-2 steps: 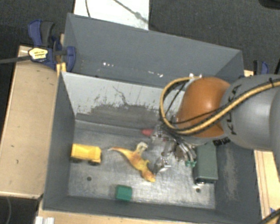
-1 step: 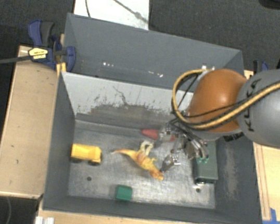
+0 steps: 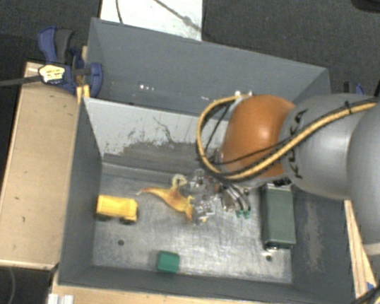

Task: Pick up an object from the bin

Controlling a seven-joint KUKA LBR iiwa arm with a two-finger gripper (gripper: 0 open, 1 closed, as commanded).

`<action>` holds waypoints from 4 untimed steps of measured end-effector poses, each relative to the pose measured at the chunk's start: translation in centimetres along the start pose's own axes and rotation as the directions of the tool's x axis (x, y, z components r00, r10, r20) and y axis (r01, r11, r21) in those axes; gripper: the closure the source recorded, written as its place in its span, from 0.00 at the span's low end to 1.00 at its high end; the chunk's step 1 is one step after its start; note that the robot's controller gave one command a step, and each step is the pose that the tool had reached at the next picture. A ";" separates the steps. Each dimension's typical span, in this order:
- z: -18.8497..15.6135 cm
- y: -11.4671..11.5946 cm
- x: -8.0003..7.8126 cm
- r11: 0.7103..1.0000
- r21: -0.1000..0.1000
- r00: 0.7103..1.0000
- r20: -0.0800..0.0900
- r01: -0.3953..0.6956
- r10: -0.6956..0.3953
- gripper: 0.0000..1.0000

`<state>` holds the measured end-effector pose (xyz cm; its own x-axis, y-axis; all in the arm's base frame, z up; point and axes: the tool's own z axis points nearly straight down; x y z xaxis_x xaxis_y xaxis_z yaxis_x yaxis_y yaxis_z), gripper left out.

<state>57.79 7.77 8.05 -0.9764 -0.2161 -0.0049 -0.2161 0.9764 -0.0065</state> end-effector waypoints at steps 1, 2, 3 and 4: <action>0.0 0.0 0.0 1.000 0.000 1.000 0.000 0.000 0.000 1.00; -3.8 -0.2 0.3 1.000 -0.007 1.000 -0.003 0.025 -0.025 1.00; -4.9 -0.5 -0.3 1.000 -0.007 1.000 -0.003 -0.008 0.008 0.00; -4.7 -0.5 -0.3 1.000 -0.007 1.000 -0.003 -0.010 0.010 0.00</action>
Offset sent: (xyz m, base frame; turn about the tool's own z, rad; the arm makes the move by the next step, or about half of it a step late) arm -0.0027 -0.0038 0.0489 -0.0322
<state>58.17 7.35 12.78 -0.9785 -0.2064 -0.0019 -0.2064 0.9785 0.0008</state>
